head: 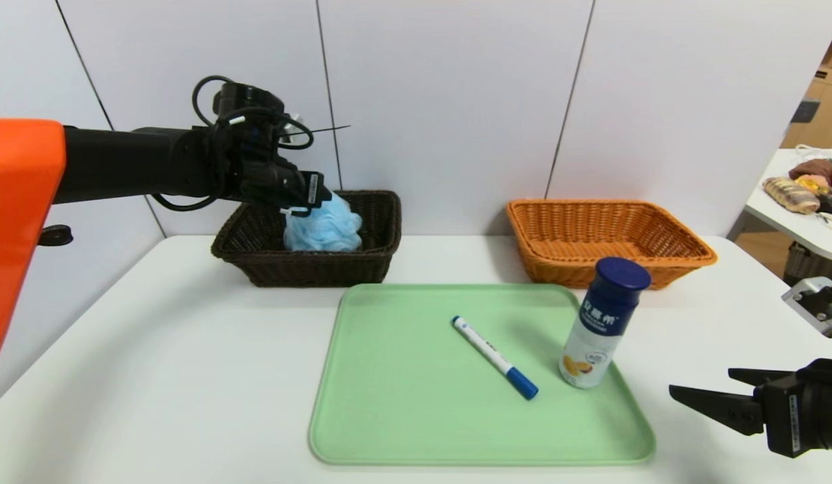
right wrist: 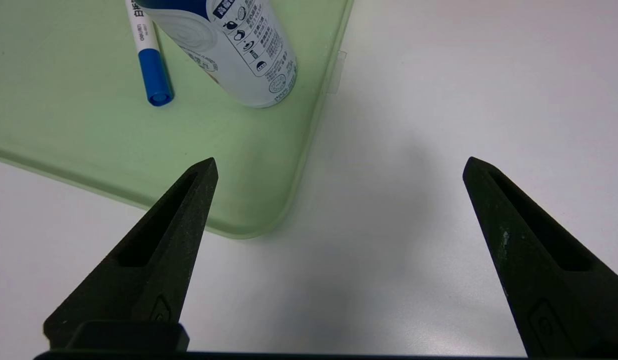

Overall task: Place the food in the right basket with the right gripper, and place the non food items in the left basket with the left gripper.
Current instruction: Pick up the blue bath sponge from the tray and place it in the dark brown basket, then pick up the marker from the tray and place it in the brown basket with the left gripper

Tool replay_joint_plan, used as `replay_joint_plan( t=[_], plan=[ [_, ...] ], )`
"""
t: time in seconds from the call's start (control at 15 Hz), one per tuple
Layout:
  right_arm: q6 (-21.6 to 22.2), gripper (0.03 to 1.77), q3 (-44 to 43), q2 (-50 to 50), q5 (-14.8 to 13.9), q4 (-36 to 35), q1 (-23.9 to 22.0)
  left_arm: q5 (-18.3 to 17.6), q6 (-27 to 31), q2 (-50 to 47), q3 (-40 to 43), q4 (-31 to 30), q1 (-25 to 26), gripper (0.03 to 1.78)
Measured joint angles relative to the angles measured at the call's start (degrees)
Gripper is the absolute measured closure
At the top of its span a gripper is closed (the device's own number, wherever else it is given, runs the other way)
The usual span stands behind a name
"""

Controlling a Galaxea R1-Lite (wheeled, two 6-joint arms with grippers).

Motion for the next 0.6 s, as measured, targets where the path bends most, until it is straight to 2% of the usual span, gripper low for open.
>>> replay_joint_plan(
  t=[0.33, 0.6],
  plan=[
    [0.2, 0.1, 0.2, -0.1, 0.0, -1.7, 0.0, 0.1, 0.4, -2.6, 0.1, 0.6, 0.0, 0.44],
    [0.2, 0.1, 0.4, -0.5, -0.1, -1.6, 0.0, -0.1, 1.6, -9.2, 0.1, 6.1, -1.2, 0.31]
  ],
)
